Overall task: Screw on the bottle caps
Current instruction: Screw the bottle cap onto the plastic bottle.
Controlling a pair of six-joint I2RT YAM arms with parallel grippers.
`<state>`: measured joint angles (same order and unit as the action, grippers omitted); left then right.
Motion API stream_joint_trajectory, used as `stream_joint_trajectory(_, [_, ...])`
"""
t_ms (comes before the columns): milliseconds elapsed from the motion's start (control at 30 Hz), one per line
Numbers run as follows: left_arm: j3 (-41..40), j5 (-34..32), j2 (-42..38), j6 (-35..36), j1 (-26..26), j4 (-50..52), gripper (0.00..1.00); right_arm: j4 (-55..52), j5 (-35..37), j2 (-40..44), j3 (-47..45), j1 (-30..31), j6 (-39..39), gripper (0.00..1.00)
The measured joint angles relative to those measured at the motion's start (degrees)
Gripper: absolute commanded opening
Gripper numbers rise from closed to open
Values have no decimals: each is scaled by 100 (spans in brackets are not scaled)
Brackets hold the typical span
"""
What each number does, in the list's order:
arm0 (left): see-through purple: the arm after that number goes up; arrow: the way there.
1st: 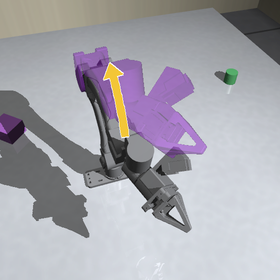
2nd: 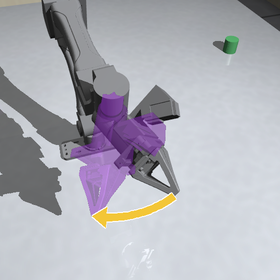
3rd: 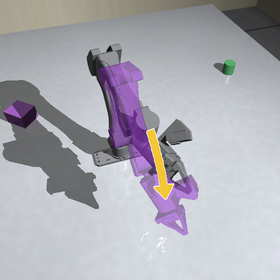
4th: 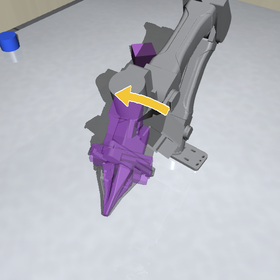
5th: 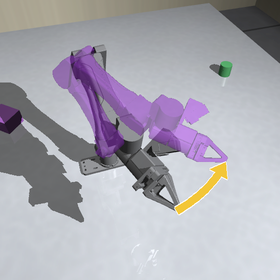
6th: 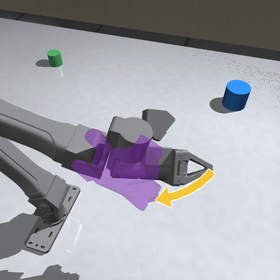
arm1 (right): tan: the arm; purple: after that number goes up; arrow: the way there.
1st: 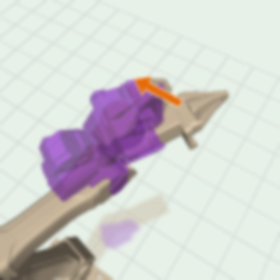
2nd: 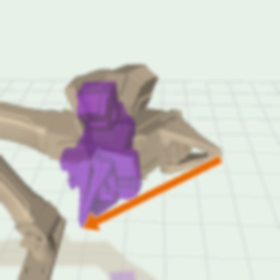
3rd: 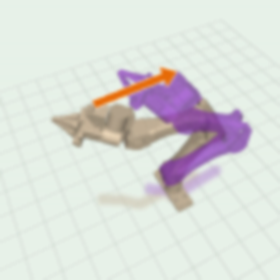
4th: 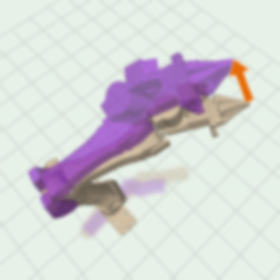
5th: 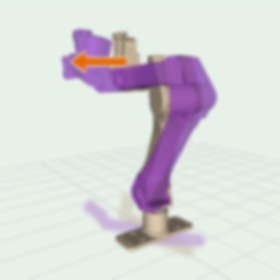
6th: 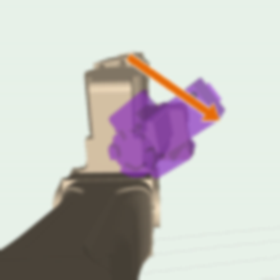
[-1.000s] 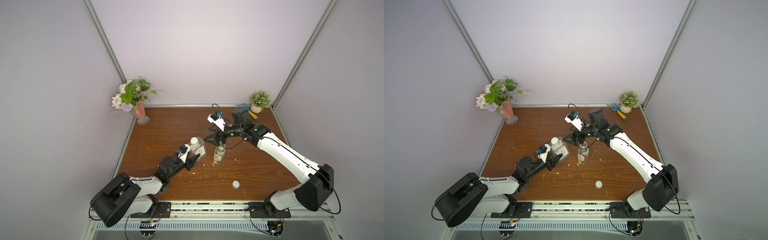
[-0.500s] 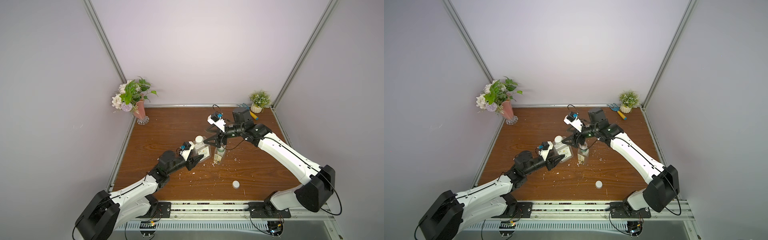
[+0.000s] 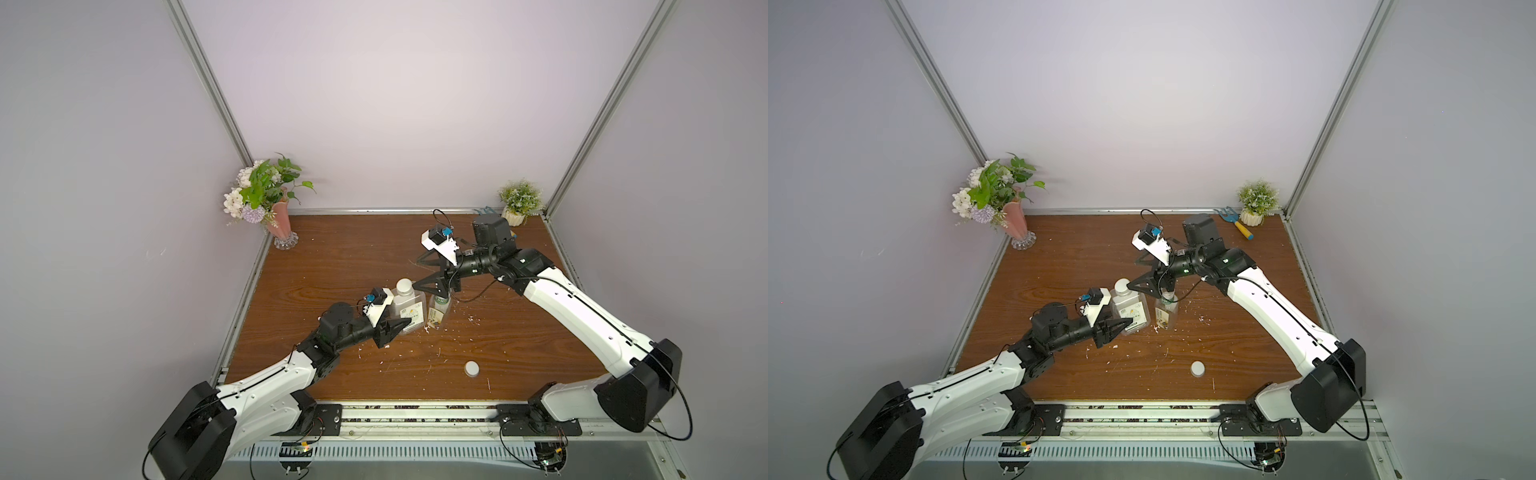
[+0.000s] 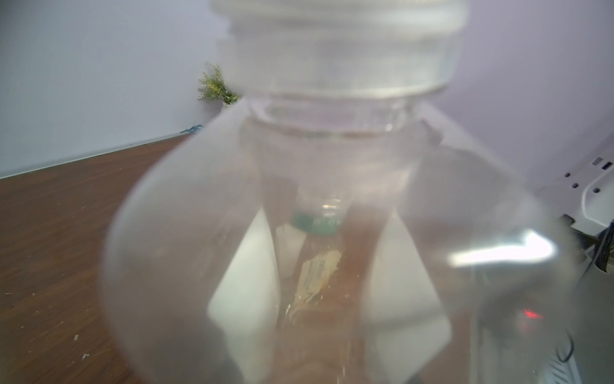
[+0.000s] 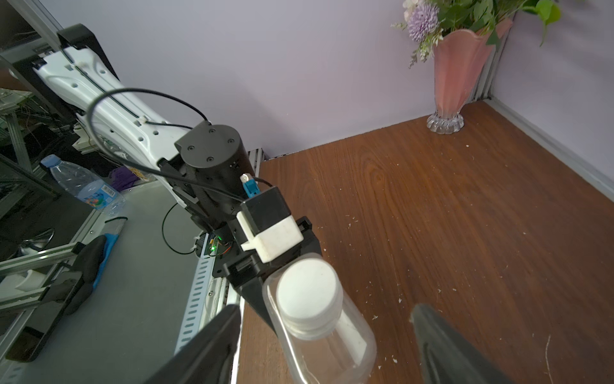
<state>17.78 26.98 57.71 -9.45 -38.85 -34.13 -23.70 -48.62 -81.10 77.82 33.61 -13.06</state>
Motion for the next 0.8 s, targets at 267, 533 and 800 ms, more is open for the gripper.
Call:
stream_joint_trajectory(267, [179,201,153,-9,-90,120,22,-98,-129,-138,42,59,-50,85])
stream_joint_trajectory(533, [195,284,188,-9,-92,125,22,-109,-138,-271,59,232,-114,80])
stream_joint_trajectory(800, [199,343,192,-9,-94,136,21,-125,-118,-365,59,350,-111,67])
